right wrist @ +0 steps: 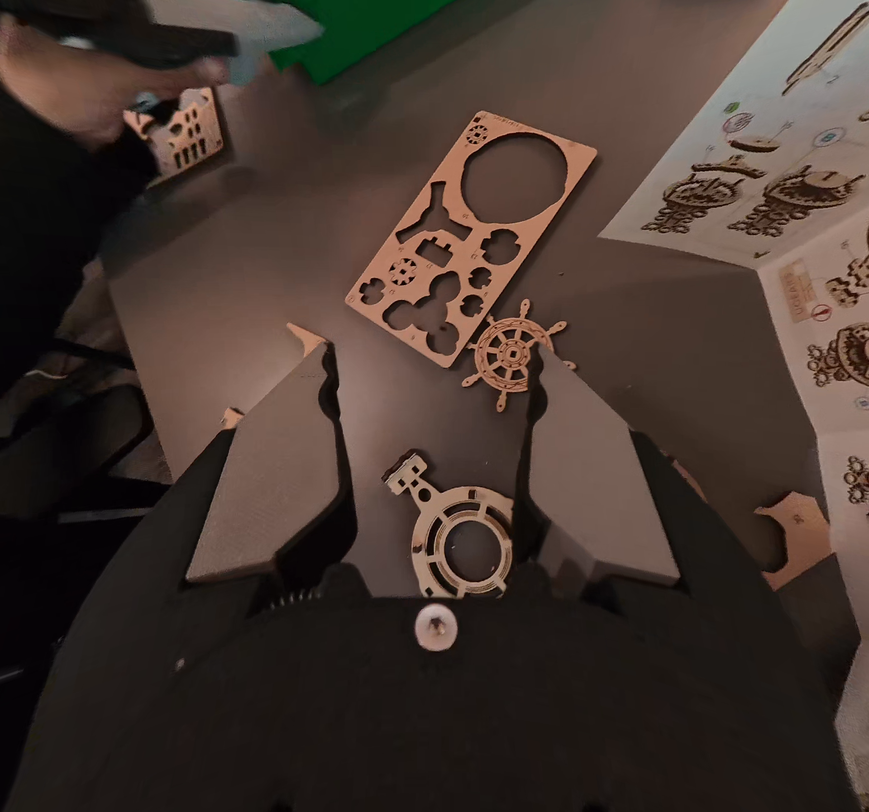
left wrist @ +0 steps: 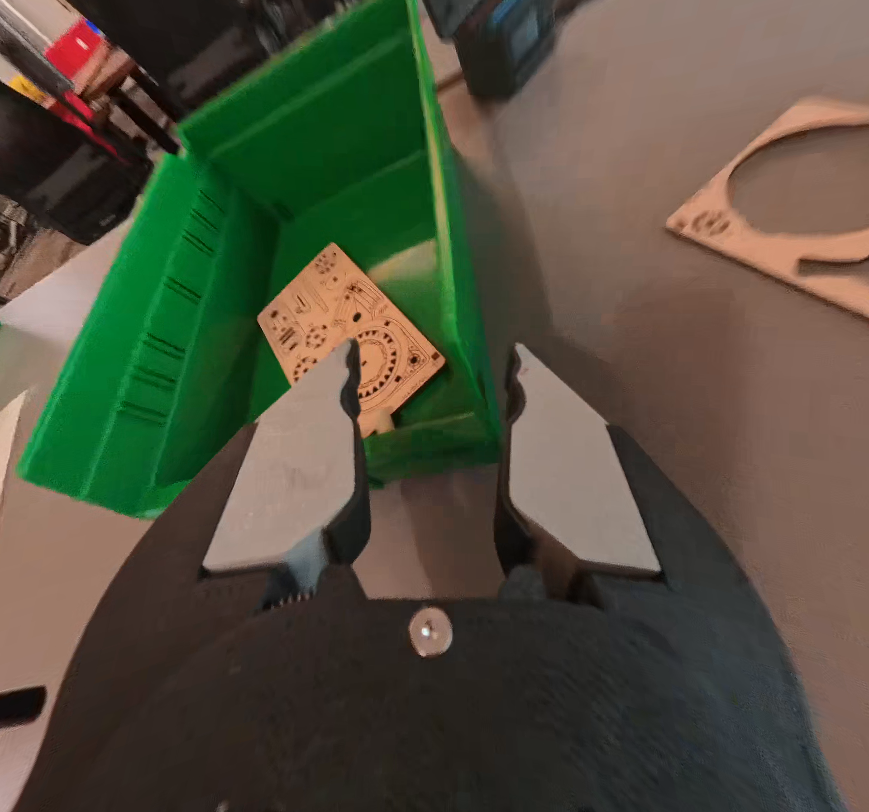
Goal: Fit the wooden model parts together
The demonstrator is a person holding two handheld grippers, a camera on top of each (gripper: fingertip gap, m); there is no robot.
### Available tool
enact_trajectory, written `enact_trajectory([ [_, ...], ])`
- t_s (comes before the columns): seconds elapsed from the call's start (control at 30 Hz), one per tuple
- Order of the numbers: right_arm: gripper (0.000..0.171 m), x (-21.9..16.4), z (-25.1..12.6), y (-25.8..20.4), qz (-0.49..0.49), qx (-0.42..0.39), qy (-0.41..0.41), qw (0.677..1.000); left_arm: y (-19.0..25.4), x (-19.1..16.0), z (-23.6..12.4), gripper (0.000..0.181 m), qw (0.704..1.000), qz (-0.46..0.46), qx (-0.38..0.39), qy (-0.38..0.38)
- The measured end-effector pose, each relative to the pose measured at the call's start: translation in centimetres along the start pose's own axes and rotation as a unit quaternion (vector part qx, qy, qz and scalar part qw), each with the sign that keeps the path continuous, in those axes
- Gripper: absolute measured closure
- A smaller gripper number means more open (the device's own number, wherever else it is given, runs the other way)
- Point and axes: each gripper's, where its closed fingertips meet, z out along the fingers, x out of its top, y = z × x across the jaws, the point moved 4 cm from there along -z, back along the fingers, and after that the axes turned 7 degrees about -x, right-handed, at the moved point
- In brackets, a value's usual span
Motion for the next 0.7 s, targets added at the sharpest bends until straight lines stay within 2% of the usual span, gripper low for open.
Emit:
enact_trajectory([
  [0.07,0.093,-0.3,-0.4,-0.3,-0.003,0.011,0.004,1.0,0.8,-0.2,1.7,0.147,0.999,0.045,-0.014,-0.019],
  [0.1,0.094,-0.4,-0.7,-0.4,-0.004,0.017,0.007,1.0,1.2,0.3,1.8,0.173,0.998,0.065,-0.012,-0.002],
  [0.13,0.095,-0.5,-0.9,-0.4,-0.005,0.022,0.01,1.0,1.0,0.3,1.8,0.174,0.997,0.075,0.007,-0.007],
  [0.27,0.096,-1.2,-1.9,-0.2,-0.009,0.04,0.016,0.999,1.4,-0.9,-0.4,0.175,0.987,0.158,-0.004,0.008],
  [0.47,0.099,-2.2,-2.5,1.0,-0.018,0.051,0.018,0.998,2.3,-5.2,-4.6,0.177,0.936,0.346,0.055,0.041],
  [0.6,0.101,-1.9,-2.4,1.4,-0.029,0.054,0.035,0.997,1.2,-6.8,-5.6,0.18,0.916,0.387,0.082,0.067],
  [0.7,0.1,-1.3,-1.9,1.3,-0.042,0.055,0.042,0.997,1.2,-6.5,-5.3,0.18,0.917,0.383,0.079,0.075],
])
